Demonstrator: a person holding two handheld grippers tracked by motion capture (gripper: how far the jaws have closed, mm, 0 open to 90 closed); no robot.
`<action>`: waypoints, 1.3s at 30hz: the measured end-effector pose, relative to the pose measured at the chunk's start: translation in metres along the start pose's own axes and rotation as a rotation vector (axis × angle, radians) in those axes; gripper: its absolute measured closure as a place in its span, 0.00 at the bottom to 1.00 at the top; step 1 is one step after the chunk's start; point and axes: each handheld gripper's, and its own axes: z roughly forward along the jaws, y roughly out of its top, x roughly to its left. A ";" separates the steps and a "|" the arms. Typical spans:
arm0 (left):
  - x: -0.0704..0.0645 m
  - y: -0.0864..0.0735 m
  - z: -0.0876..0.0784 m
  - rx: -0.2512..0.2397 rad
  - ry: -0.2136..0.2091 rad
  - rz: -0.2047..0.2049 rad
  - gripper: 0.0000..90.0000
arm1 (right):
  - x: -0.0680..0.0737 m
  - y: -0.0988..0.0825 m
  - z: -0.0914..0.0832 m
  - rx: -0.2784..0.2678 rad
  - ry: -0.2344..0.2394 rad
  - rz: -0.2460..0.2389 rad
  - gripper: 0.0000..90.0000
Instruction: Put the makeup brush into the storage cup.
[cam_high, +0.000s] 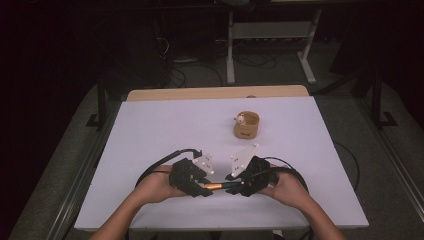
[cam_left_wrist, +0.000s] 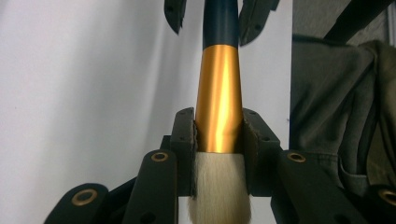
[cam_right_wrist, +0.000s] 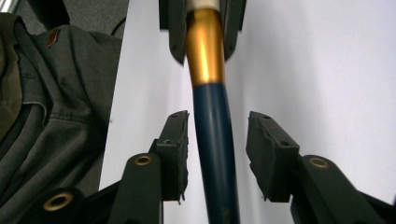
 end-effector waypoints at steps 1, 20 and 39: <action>0.000 0.001 0.000 0.011 0.007 0.010 0.77 | 0.000 0.003 0.001 -0.001 0.001 -0.014 0.68; 0.004 -0.003 -0.004 -0.063 -0.021 -0.035 0.75 | 0.000 0.001 0.012 -0.027 0.027 -0.023 0.81; -0.001 0.002 -0.007 -0.059 -0.011 -0.028 0.76 | 0.005 0.010 0.023 0.022 0.039 -0.025 0.81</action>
